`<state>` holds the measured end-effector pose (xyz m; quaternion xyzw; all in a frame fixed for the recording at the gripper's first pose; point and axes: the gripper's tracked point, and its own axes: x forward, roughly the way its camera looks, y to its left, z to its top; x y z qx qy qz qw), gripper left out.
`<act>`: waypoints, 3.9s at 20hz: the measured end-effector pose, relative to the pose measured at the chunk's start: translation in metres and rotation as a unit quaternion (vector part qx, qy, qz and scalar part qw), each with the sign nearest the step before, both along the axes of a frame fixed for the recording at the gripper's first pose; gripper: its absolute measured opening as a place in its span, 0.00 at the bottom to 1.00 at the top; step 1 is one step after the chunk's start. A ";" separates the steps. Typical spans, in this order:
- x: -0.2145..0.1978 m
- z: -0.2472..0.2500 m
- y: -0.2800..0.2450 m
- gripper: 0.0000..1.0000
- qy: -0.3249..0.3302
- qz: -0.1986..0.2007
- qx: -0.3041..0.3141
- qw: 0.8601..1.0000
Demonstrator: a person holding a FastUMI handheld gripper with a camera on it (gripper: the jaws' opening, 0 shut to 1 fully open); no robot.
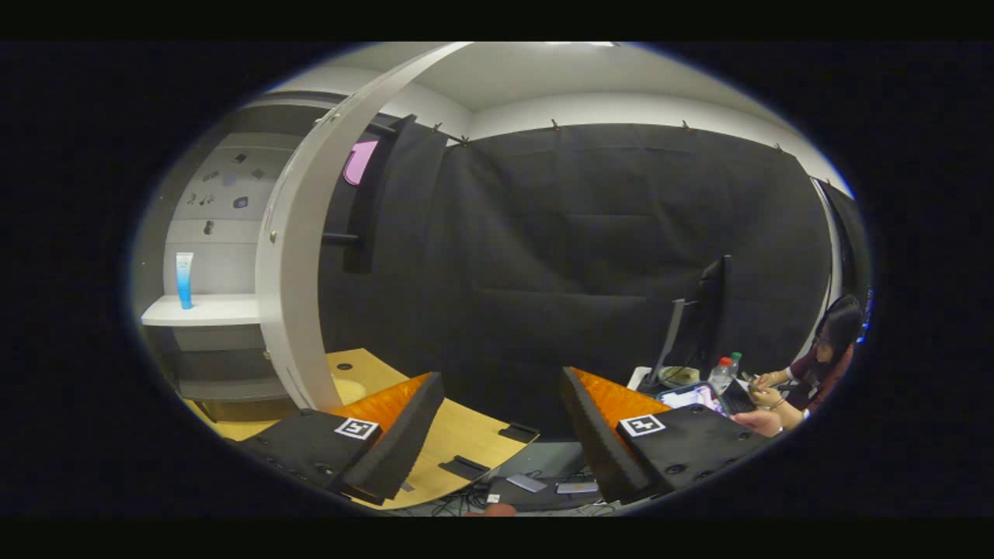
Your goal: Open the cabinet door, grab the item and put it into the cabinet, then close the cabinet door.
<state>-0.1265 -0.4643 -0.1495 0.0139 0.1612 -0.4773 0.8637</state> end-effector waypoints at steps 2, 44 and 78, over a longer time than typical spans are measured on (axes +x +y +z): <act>0.005 -0.004 -0.006 0.94 -0.013 0.013 0.005 1.000; 0.154 0.003 0.341 0.96 -0.032 0.372 0.068 0.925; 0.330 0.027 0.428 0.96 -0.110 0.499 0.063 0.857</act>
